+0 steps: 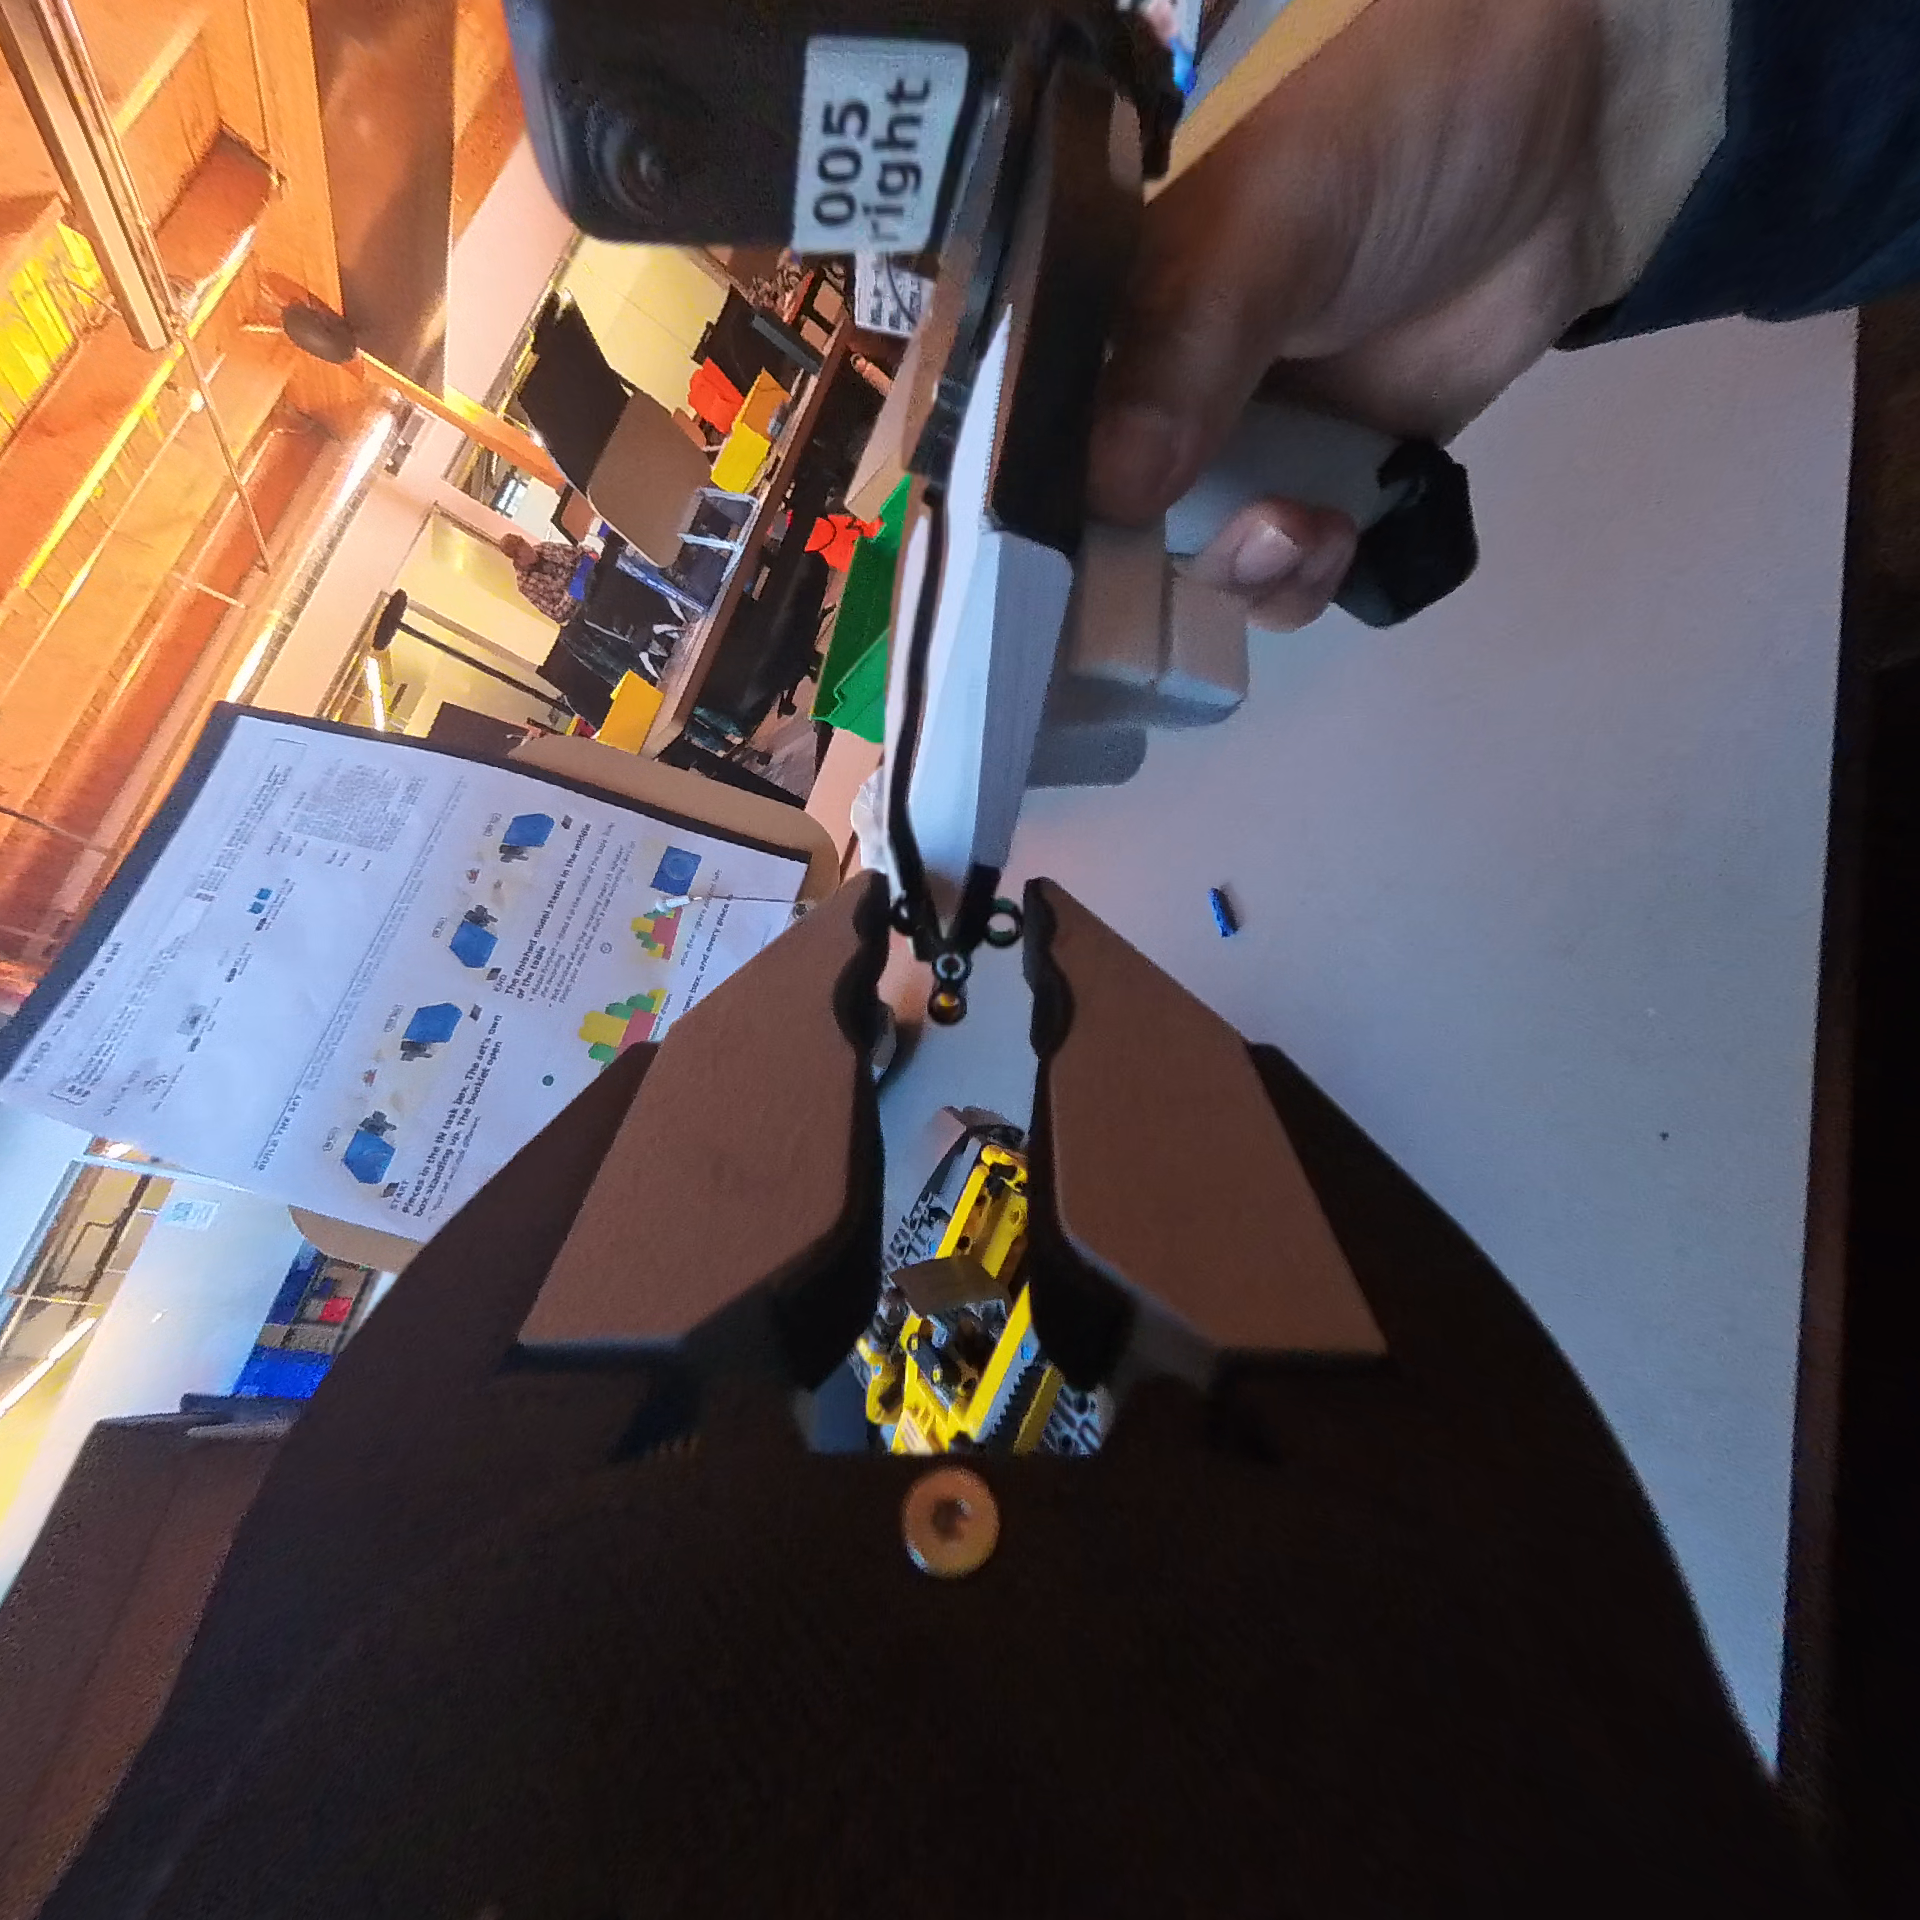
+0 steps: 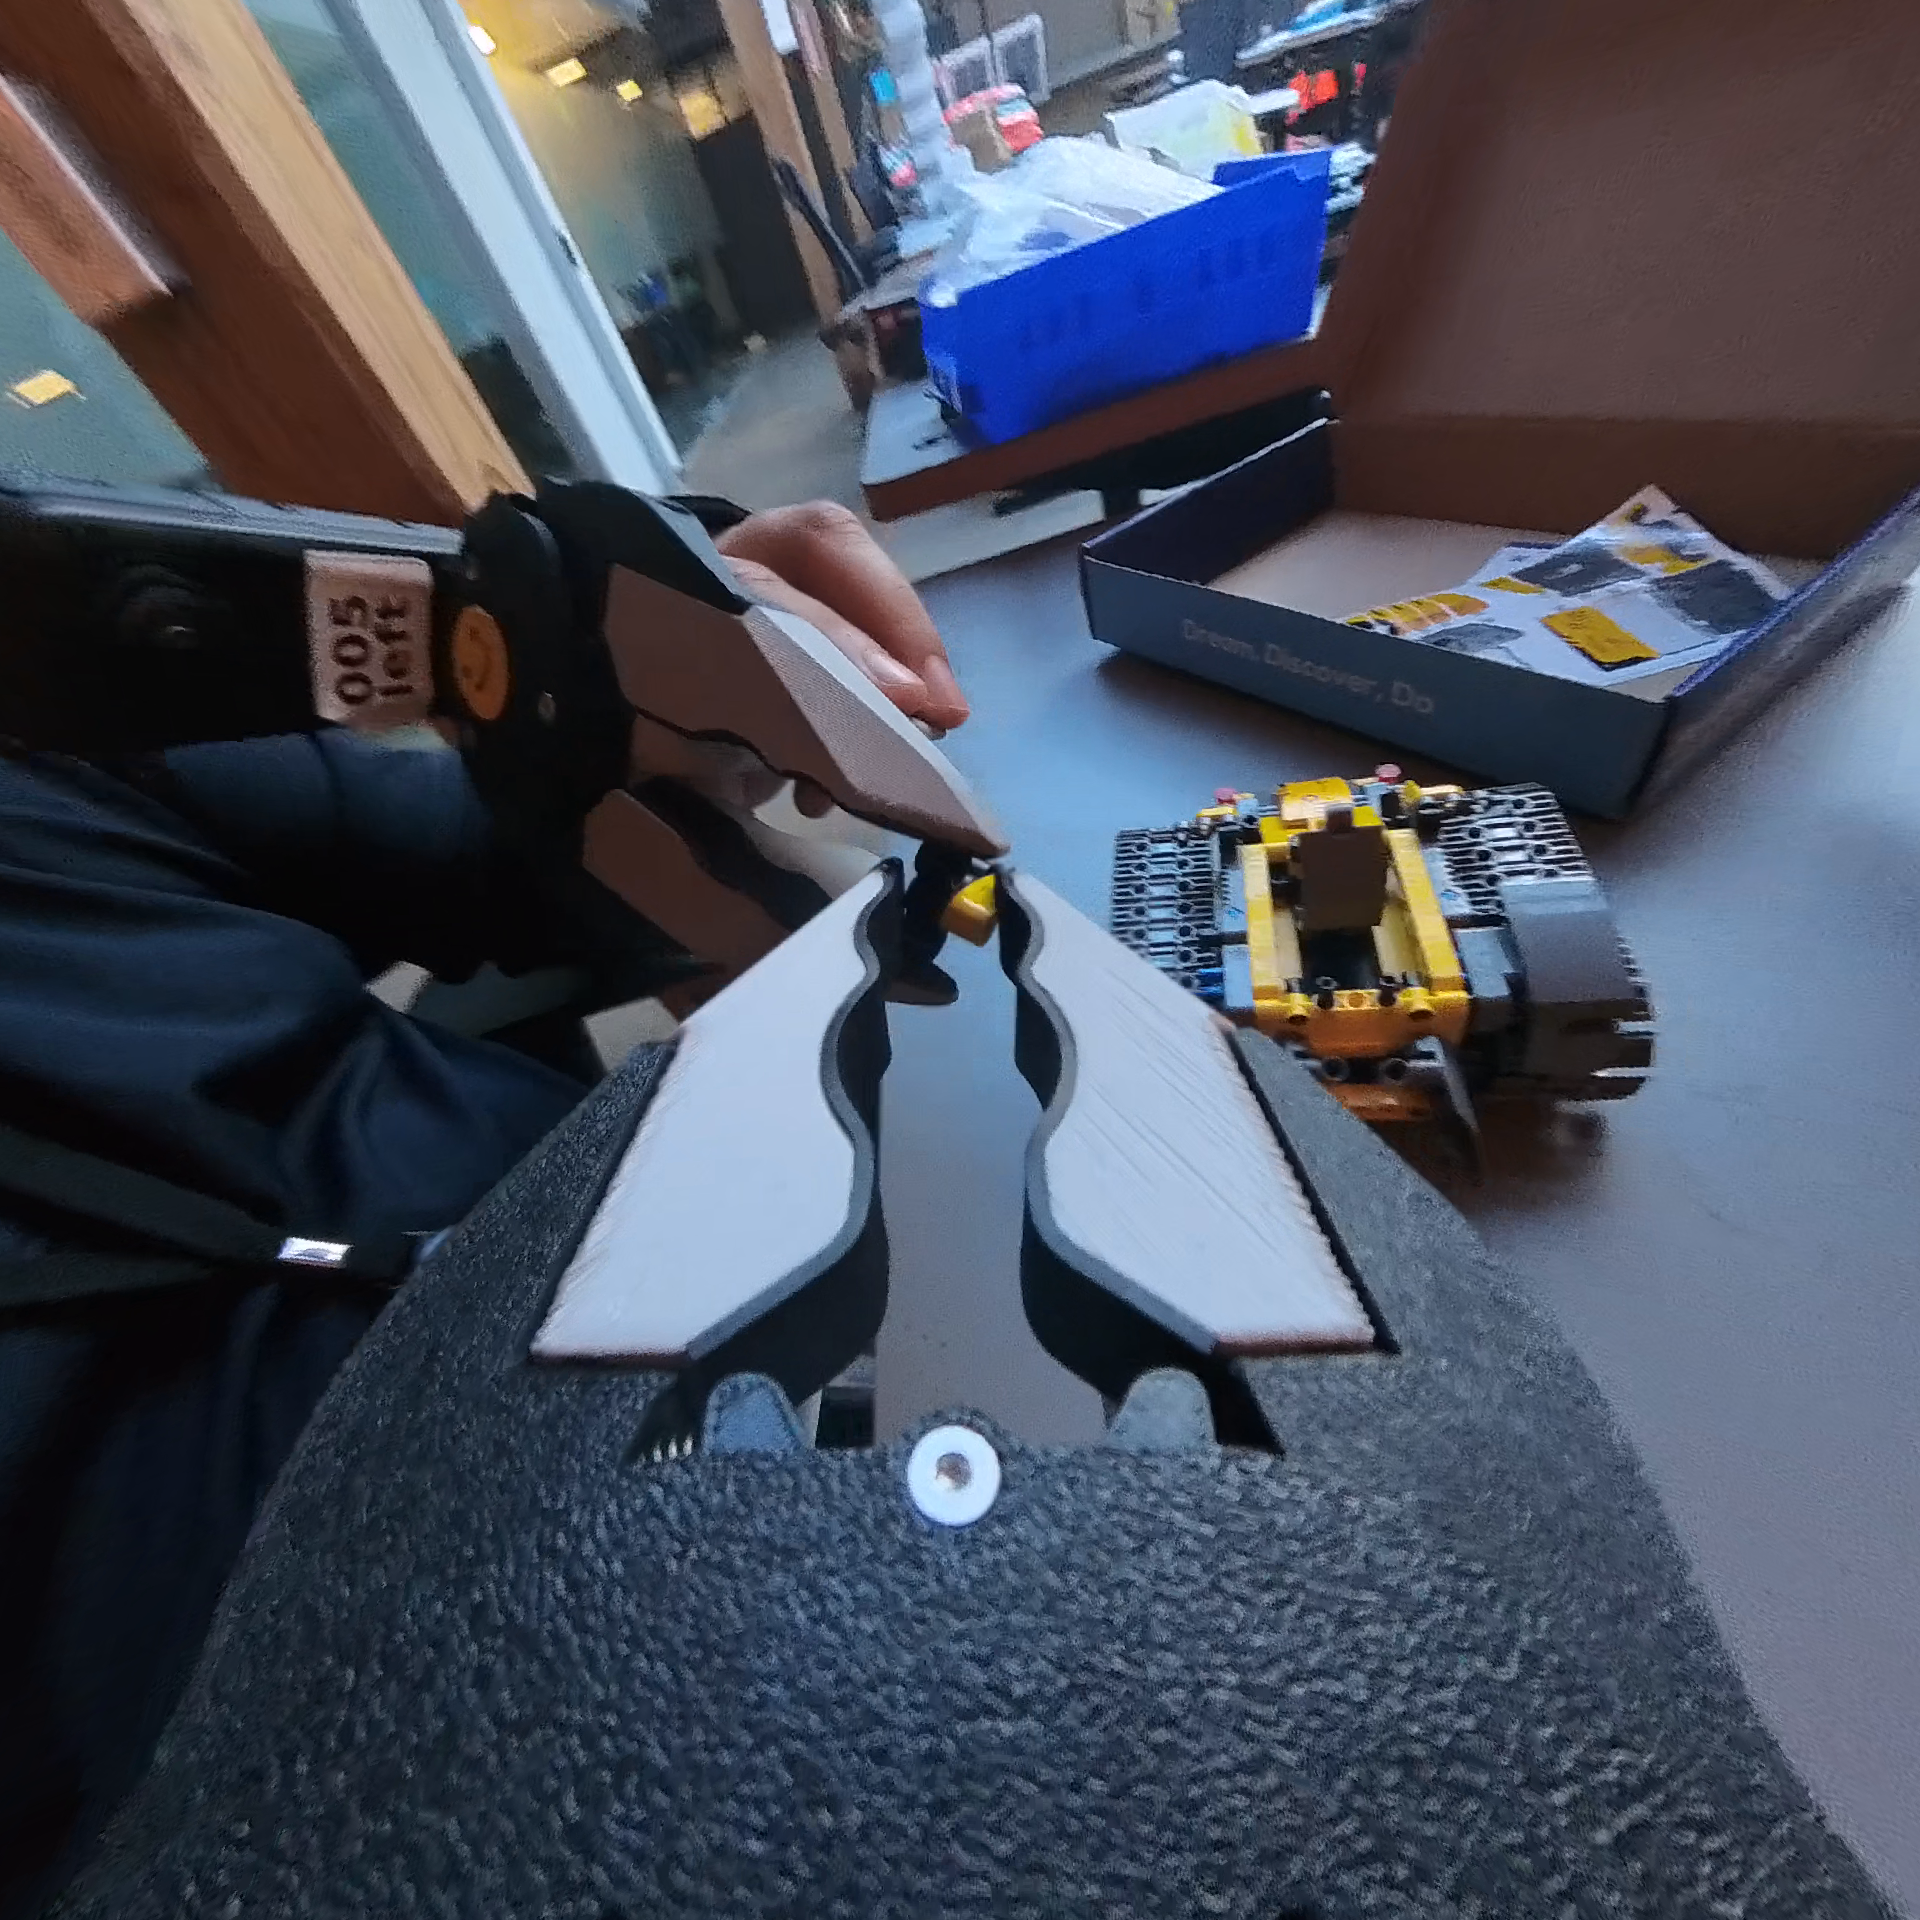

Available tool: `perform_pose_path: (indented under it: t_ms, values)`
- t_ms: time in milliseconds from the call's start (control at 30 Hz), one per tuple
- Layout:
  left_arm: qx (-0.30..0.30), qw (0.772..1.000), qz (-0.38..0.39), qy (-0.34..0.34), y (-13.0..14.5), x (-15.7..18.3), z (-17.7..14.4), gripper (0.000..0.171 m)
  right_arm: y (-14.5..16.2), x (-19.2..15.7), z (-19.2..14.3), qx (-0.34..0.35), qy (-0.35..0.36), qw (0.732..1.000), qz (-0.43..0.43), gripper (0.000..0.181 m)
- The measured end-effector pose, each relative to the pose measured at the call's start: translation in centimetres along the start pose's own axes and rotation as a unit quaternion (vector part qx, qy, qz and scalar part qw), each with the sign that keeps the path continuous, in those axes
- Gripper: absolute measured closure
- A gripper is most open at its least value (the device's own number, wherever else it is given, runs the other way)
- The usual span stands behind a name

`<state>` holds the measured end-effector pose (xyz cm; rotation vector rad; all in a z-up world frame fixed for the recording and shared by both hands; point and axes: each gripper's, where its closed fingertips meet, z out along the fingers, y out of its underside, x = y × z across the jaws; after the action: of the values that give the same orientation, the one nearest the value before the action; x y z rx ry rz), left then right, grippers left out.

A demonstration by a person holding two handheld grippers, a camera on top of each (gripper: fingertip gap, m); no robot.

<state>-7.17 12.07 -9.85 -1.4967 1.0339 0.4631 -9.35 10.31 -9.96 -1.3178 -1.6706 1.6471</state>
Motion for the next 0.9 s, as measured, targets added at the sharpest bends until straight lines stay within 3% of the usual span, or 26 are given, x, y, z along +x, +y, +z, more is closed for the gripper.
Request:
perform_pose_path:
  t_ms: [167,367,500,633,700,800,900]
  values:
    - [-0.005,1.000,0.027,-0.006,0.5,-0.6,-0.5,0.157,-0.5,-1.1,-0.7,0.025,-0.088,0.993,0.074,0.166]
    - [0.006,0.999,0.053,-0.002,0.5,0.1,-0.2,0.164,0.1,-0.7,-0.5,0.023,-0.111,0.986,0.124,0.166]
    - [-0.008,0.994,-0.074,0.080,2.3,1.2,0.5,0.166,1.6,0.9,-0.1,-0.015,-0.068,0.989,0.134,0.162]
    - [0.031,0.976,-0.179,0.122,2.3,1.0,0.4,0.167,1.2,1.3,-1.1,-0.030,-0.009,0.998,0.053,0.155]
    - [0.066,0.956,-0.236,0.161,1.4,1.1,-0.1,0.167,0.6,1.1,-1.8,-0.036,0.032,0.998,-0.031,0.148]
    - [0.110,0.894,-0.356,0.248,0.1,1.6,-0.9,0.167,-0.2,-0.4,-2.4,-0.048,0.060,0.988,-0.133,0.138]
    - [0.124,0.845,-0.432,0.290,-0.3,1.7,-1.0,0.167,0.0,-1.7,-2.0,-0.068,0.062,0.982,-0.163,0.130]
